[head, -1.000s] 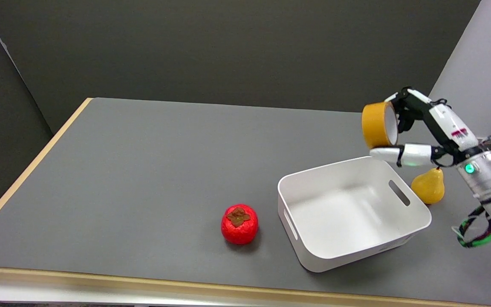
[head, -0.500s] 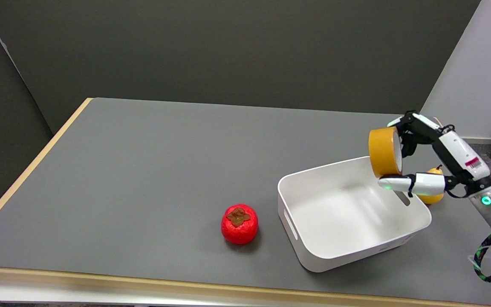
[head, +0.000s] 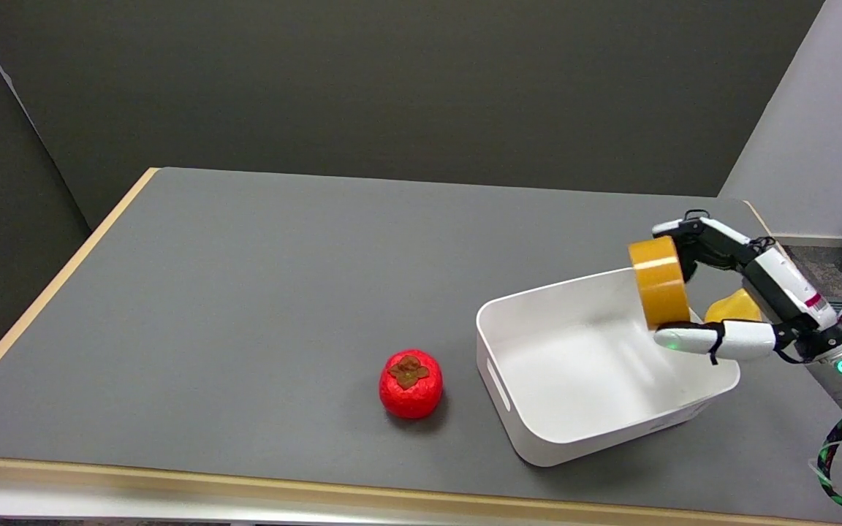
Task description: Place the yellow tape into the white box.
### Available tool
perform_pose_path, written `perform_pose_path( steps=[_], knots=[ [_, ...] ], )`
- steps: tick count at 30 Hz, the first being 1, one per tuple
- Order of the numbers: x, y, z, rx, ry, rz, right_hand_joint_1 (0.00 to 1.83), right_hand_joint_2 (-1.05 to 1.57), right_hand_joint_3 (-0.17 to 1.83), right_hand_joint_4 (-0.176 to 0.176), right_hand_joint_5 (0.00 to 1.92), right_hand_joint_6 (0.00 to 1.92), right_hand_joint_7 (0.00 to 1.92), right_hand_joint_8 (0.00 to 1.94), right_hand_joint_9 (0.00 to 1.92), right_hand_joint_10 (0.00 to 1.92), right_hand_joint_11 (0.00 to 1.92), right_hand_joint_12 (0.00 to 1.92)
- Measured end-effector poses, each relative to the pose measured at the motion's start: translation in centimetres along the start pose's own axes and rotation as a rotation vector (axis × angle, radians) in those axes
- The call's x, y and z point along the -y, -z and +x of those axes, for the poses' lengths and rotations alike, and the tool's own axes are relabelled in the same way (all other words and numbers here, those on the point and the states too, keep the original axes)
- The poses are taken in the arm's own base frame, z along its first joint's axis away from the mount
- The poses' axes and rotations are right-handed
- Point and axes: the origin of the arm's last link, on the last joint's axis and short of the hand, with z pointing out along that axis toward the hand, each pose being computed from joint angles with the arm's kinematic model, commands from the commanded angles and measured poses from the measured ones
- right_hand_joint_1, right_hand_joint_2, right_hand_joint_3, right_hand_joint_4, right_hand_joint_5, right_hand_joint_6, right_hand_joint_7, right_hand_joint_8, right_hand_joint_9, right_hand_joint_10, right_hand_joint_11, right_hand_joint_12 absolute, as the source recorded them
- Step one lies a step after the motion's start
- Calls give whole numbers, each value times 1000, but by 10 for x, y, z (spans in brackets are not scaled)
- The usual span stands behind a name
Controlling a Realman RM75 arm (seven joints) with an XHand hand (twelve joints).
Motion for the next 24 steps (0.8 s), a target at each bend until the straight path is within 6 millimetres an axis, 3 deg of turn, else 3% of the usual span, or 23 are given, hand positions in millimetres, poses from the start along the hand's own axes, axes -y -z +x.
perform_pose_path(
  steps=[4,6,15,24],
  knots=[
    [-5,0,-7,18,-72,7,438,542,869,-11,22,125,-1,25,-1,71,-1,1068],
    [-7,0,-10,23,-101,7,432,532,850,-12,11,92,-1,0,-1,10,-1,1071],
    [-20,-11,-24,22,-274,24,464,546,782,-14,-1,23,-1,-1,-1,-1,-1,962],
    [-25,-24,-24,-86,-416,79,432,613,718,9,-1,69,-1,-1,-1,-1,-1,646]
  ],
)
